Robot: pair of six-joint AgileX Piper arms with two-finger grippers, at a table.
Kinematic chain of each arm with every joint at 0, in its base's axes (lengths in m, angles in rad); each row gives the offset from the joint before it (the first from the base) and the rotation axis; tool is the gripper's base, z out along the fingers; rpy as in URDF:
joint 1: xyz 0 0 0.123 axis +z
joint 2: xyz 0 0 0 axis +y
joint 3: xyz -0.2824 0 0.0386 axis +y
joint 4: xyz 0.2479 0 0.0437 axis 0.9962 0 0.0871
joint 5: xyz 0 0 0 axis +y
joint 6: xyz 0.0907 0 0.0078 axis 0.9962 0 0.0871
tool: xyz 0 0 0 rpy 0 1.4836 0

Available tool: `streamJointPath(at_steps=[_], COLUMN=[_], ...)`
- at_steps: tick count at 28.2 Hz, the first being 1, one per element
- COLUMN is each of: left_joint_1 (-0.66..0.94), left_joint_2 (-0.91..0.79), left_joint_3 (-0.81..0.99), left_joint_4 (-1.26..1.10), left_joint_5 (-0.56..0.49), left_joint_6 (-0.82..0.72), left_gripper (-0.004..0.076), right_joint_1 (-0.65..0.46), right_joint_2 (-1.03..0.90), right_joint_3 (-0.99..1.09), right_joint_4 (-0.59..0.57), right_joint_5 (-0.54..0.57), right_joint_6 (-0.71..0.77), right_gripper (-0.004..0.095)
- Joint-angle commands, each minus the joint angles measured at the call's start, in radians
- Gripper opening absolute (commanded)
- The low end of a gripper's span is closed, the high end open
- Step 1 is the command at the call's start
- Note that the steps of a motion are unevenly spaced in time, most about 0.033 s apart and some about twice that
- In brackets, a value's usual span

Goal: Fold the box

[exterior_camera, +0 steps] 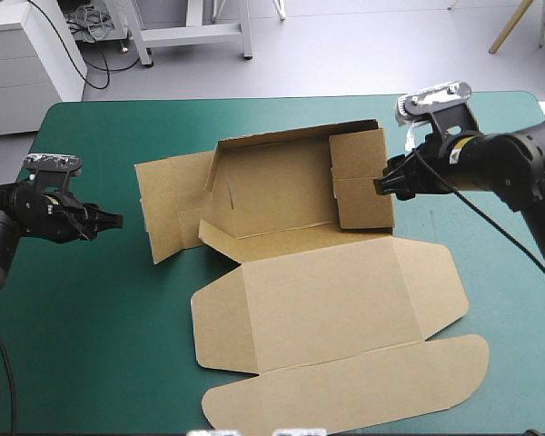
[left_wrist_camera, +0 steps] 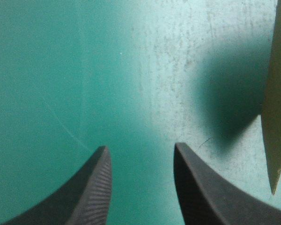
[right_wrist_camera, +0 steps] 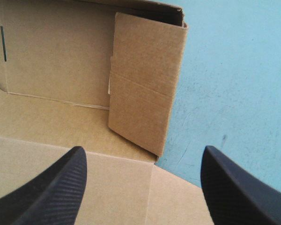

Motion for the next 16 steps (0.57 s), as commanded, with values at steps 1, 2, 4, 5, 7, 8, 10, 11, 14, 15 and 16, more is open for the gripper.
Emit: streamJointPath(at_steps=[1,2,4,5,7,8,10,11,14,15,16], left_joint_1=[0.000,0.000,0.000,0.000,0.000,0.000,0.000,0.000,0.000,0.000,0.000], left_joint_2=[-0.035,-0.035,-0.035,-0.035,-0.035,-0.035,-0.035,-0.035,-0.035,-0.035,-0.035], left_joint_3=[-0.024,-0.024,-0.024,-0.024,-0.024,-0.024,-0.024,-0.024,-0.024,-0.024,-0.024], left_joint_4=[-0.010,-0.010,-0.010,-0.010,-0.010,-0.010,-0.010,-0.010,-0.010,-0.010,-0.010], left_joint_5=[-0.044,-0.044,-0.045,-0.046,-0.046,-0.046,-0.046,-0.046,-0.046,-0.046,-0.046], left_joint_6=[-0.001,-0.001,-0.001,-0.001,-0.001,-0.001,-0.001,-0.001,0.003,0.005,0.008], left_gripper=[0.0300,0.0300,0.0300,0.0300,0.0299,0.0299,0.0299,0.0299,0.0296,0.0293,0.0290], right_joint_1=[0.036,0.058,0.065,0.065,0.065,0.062,0.051,0.040,0.004,-0.011,-0.024], right_joint_2=[-0.065,-0.075,-0.071,-0.063,-0.045,-0.031,-0.004,0.011,0.063,0.085,0.106], right_joint_3=[0.084,0.166,0.229,0.258,0.290,0.295,0.295,0.295,0.295,0.295,0.295], right_joint_4=[-0.008,-0.008,-0.024,-0.035,-0.054,-0.067,-0.075,-0.072,-0.068,-0.066,-0.065], right_joint_5=[-0.132,-0.209,-0.290,-0.339,-0.417,-0.450,-0.498,-0.518,-0.537,-0.539,-0.539], right_joint_6=[0.042,0.067,0.078,0.081,0.081,0.083,0.097,0.097,0.092,0.092,0.090], right_gripper=[0.0634,0.0634,0.0634,0.0635,0.0642,0.0649,0.0654,0.0654,0.0653,0.0653,0.0654])
